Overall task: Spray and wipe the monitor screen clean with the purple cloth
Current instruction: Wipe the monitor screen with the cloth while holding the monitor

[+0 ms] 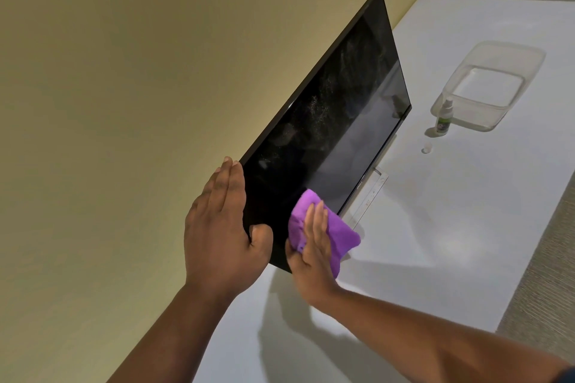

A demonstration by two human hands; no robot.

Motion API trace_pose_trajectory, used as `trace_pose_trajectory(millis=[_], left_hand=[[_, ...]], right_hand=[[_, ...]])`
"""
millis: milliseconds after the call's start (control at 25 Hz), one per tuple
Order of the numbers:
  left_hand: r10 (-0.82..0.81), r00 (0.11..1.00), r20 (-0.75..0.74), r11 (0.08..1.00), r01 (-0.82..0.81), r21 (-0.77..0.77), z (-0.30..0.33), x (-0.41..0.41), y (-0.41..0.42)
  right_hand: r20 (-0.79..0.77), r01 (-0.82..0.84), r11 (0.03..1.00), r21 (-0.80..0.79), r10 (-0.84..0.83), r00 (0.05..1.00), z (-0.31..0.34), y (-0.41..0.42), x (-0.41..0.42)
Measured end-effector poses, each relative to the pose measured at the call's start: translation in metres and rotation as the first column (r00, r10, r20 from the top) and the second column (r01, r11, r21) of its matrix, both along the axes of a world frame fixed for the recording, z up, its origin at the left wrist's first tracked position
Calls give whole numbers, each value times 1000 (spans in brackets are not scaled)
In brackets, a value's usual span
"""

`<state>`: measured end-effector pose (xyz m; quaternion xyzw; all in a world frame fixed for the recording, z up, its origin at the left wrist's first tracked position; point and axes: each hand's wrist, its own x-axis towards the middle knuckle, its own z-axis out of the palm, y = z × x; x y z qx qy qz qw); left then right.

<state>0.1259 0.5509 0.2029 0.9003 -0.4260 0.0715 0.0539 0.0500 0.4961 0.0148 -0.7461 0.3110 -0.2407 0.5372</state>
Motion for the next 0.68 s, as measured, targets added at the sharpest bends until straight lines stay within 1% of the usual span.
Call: trace_pose_trajectory(millis=[40,120,160,200,240,280,320,360,400,440,480,520,600,680], left_hand=[[1,1000,-5,1000,-1,-4,0,0,0],[0,1000,-16,1000,0,-20,0,1,1],[-4,1000,-22,1000,3,-31,0,2,1],[-9,1000,-30,999,8,-40,0,2,0],[-16,999,-36,999,15,-45,1,3,0],[-21,999,-41,999,19,-48,1,4,1],[-23,999,-47,999,21,-48,1,5,2],[-25,998,-57,999,22,-48,2,6,3],[-27,997,-71,998,24,-50,3,7,3],[-34,996,-85,998,29,-57,3,6,3],[-45,994,-96,997,39,-68,3,6,4],[-56,993,-105,995,47,-82,4,6,4],[-68,990,-127,993,55,-105,5,7,3],[-73,988,-135,993,59,-104,6,8,3]], right_hand=[[-78,43,996,76,-37,996,-10,-8,0],[-309,203,956,214,-131,942,-8,-35,12],[-324,250,941,229,-169,931,3,-46,25],[-274,274,940,201,-215,938,17,-49,38],[-184,286,950,121,-262,947,35,-44,50],[-102,283,959,-5,-282,954,46,-34,56],[-40,249,956,-157,-258,965,49,-22,57],[2,167,940,-296,-175,985,46,-7,51],[25,75,914,-399,-70,997,36,4,40],[20,-12,889,-458,24,1000,22,8,28],[-6,-72,870,-487,79,997,7,7,15],[-37,-72,872,-484,62,997,-3,3,7],[-86,83,887,-454,-136,987,-1,-7,11],[-131,243,889,-387,-314,940,28,-15,40]])
